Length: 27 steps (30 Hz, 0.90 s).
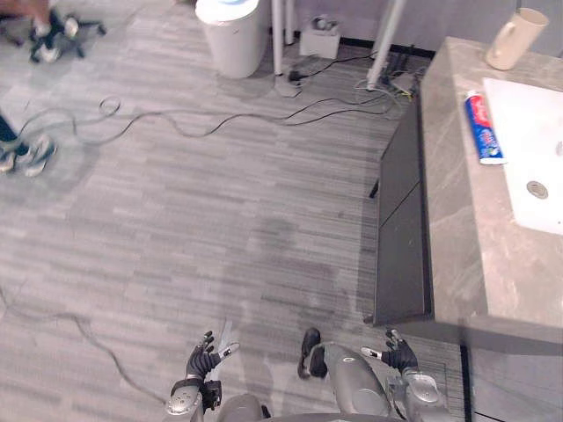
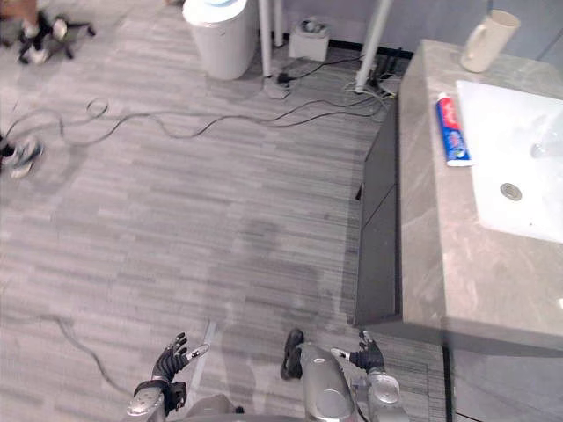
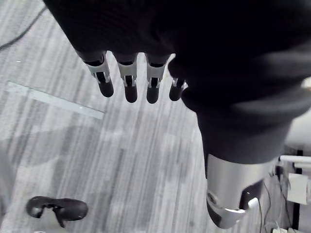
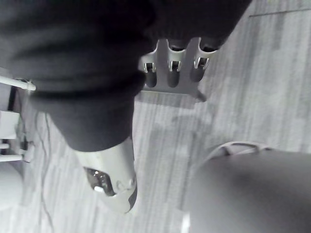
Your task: Organize washtable
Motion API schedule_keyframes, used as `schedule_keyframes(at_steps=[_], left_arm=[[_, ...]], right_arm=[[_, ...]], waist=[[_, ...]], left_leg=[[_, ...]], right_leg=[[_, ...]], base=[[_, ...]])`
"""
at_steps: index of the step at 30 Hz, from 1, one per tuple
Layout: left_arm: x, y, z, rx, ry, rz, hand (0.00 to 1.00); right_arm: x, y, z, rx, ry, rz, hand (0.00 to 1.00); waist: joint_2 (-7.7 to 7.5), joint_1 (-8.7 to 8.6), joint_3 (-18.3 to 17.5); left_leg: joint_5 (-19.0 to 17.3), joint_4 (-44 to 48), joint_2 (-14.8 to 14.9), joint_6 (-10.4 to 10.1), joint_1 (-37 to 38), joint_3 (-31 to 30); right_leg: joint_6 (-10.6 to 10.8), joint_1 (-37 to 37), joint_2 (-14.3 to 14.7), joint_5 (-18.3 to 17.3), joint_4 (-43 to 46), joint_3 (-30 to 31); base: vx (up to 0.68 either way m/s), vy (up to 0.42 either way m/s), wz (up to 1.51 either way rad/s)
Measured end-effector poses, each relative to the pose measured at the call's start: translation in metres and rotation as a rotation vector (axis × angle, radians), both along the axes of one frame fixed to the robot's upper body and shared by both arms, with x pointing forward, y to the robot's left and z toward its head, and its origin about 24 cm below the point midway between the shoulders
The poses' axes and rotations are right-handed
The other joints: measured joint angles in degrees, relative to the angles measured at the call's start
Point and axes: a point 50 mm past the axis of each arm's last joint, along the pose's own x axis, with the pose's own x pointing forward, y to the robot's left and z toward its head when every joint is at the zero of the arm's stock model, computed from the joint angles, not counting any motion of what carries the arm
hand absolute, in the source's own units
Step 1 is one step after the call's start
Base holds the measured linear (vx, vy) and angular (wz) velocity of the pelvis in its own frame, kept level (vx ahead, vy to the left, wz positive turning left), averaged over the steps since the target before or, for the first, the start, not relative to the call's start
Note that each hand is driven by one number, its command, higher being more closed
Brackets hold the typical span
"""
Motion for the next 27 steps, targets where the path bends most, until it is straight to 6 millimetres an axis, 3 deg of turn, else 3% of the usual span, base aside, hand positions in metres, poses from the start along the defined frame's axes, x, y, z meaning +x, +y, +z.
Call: schedule_keyframes(at_steps=[2,4,6,7,9,10,11,13,14,15,17,19,22,23,24,25,27], left_arm=[[0.010,-0.001,0.006,0.003,-0.047,-0.006,0.00],[0.013,0.000,0.007,0.004,-0.054,-0.001,0.00],[0.012,-0.003,0.006,-0.005,-0.052,0.001,0.00],[0.010,-0.007,0.005,-0.017,-0.046,0.005,0.00],[0.001,-0.012,0.000,-0.034,-0.024,0.015,0.00],[-0.008,-0.012,-0.004,-0.037,0.002,0.026,0.00],[-0.019,-0.011,-0.007,-0.038,0.031,0.040,0.00],[-0.024,-0.003,-0.007,-0.016,0.040,0.071,0.00],[-0.024,0.003,-0.006,0.008,0.042,0.061,0.00],[-0.024,0.004,-0.006,0.014,0.045,0.052,0.00],[-0.022,0.002,-0.006,0.021,0.044,0.028,0.00],[-0.021,0.005,-0.005,0.031,0.041,0.023,0.00],[-0.019,0.011,-0.007,0.046,0.059,0.019,0.00],[-0.018,0.011,-0.008,0.045,0.066,0.017,0.00],[-0.018,0.012,-0.009,0.049,0.077,0.012,0.00],[-0.019,0.013,-0.010,0.054,0.086,0.012,0.00],[-0.017,-0.003,-0.013,0.006,0.084,0.011,0.00]], right_arm=[[-0.004,-0.003,-0.001,0.001,0.007,-0.023,0.00],[-0.006,-0.007,-0.002,0.000,0.014,-0.046,0.00],[-0.009,-0.008,-0.002,-0.002,0.017,-0.057,0.00],[-0.010,-0.012,-0.002,-0.017,0.019,-0.066,0.00],[-0.014,-0.014,-0.001,-0.030,0.016,-0.078,0.00],[-0.019,-0.014,-0.002,-0.029,0.024,-0.078,0.00],[-0.025,-0.004,-0.004,-0.006,0.036,-0.070,0.00],[-0.032,0.011,-0.007,0.032,0.047,-0.052,0.00],[-0.033,0.021,-0.008,0.057,0.050,-0.039,0.00],[-0.032,0.023,-0.008,0.064,0.050,-0.037,0.00],[-0.034,0.024,-0.011,0.071,0.071,-0.022,0.00],[-0.033,0.024,-0.014,0.066,0.091,-0.002,0.00],[-0.023,0.021,-0.015,0.038,0.092,0.040,0.00],[-0.019,0.019,-0.014,0.026,0.089,0.049,0.00],[-0.019,0.017,-0.015,0.020,0.096,0.051,0.00],[-0.021,0.013,-0.015,0.013,0.097,0.047,0.00],[-0.016,0.000,-0.011,-0.027,0.080,0.046,0.00]], waist=[[-0.13,0.20,-0.08],[-0.28,0.94,-0.03],[-0.54,1.81,0.08],[-0.46,2.37,0.02],[-0.03,3.12,-0.22],[-0.34,3.42,-0.94],[-1.61,3.40,-2.42],[-4.37,3.55,-3.99],[-5.57,3.72,-4.65],[-5.81,3.69,-4.68],[-5.89,2.94,-4.84],[-5.49,2.53,-4.83],[-3.73,1.21,-4.51],[-3.21,0.95,-4.19],[-3.61,0.85,-4.34],[-4.01,0.68,-4.35],[-0.72,0.74,-3.76]], left_leg=[[-1.40,-4.62,0.09,1.56,-4.55,-1.31],[-1.76,-14.93,-1.86,2.21,-9.70,-7.20],[-0.96,-26.38,-4.58,1.07,-11.03,-14.38],[0.49,-34.73,-5.73,-0.47,-11.04,-19.90],[2.34,-41.71,-5.59,-0.96,-10.43,-24.27],[7.01,-39.33,-5.55,-1.87,-9.44,-23.47],[7.46,-35.84,-6.35,-1.29,-9.67,-20.78],[5.19,-33.74,-6.50,1.73,-8.17,-15.48],[3.69,-34.08,-6.42,2.62,-5.88,-11.61],[3.20,-34.56,-6.48,3.20,-4.47,-9.93],[2.55,-38.22,-7.38,4.82,2.23,-3.34],[2.46,-41.15,-7.24,5.10,6.28,1.39],[2.71,-43.72,-5.10,4.74,8.44,6.11],[2.94,-44.35,-4.56,4.34,8.99,6.69],[3.20,-45.18,-5.13,3.65,10.22,7.67],[3.00,-45.81,-6.22,2.88,11.85,7.50],[3.04,-47.79,-5.13,1.18,14.62,6.68]], right_leg=[[0.07,3.93,-0.19,-0.01,-3.74,2.36],[1.93,6.44,-0.78,-0.71,-5.44,5.57],[4.03,7.77,-1.53,-2.01,-5.37,8.23],[5.53,8.38,-1.89,-3.31,-4.80,10.63],[8.23,8.60,-2.21,-6.31,-2.48,14.62],[9.67,8.43,-2.88,-9.12,0.38,18.01],[10.78,7.77,-4.30,-10.83,1.91,20.77],[11.47,5.51,-6.33,-11.38,6.76,22.19],[12.32,1.41,-7.81,-10.13,14.21,19.95],[12.61,-0.46,-8.83,-9.27,17.58,18.47],[12.32,-4.96,-13.20,-7.98,26.45,10.17],[11.48,-6.72,-13.68,-9.25,26.28,3.68],[10.70,-10.31,-10.24,-9.87,17.22,-7.51],[9.24,-11.18,-9.10,-8.51,13.03,-10.34],[7.63,-11.15,-7.83,-2.54,4.74,-12.11],[1.76,-10.37,-7.34,3.35,2.55,-11.47],[2.06,-9.45,-4.90,1.73,3.23,-9.82]], base=[[0.47,0.070,-0.79],[0.36,0.156,-0.80],[0.29,0.220,-0.76],[0.31,0.322,-1.01],[0.30,0.382,-1.16],[0.32,0.447,-1.35],[0.41,0.512,-1.38],[0.37,0.424,-1.36],[0.26,0.308,-1.43],[0.22,0.278,-1.40],[0.20,0.227,-1.20],[0.19,0.142,-1.18],[0.23,0.038,-1.00],[0.26,-0.049,-0.64],[0.35,-0.079,-0.63],[0.31,-0.068,-0.71],[0.23,-0.049,-0.67]])
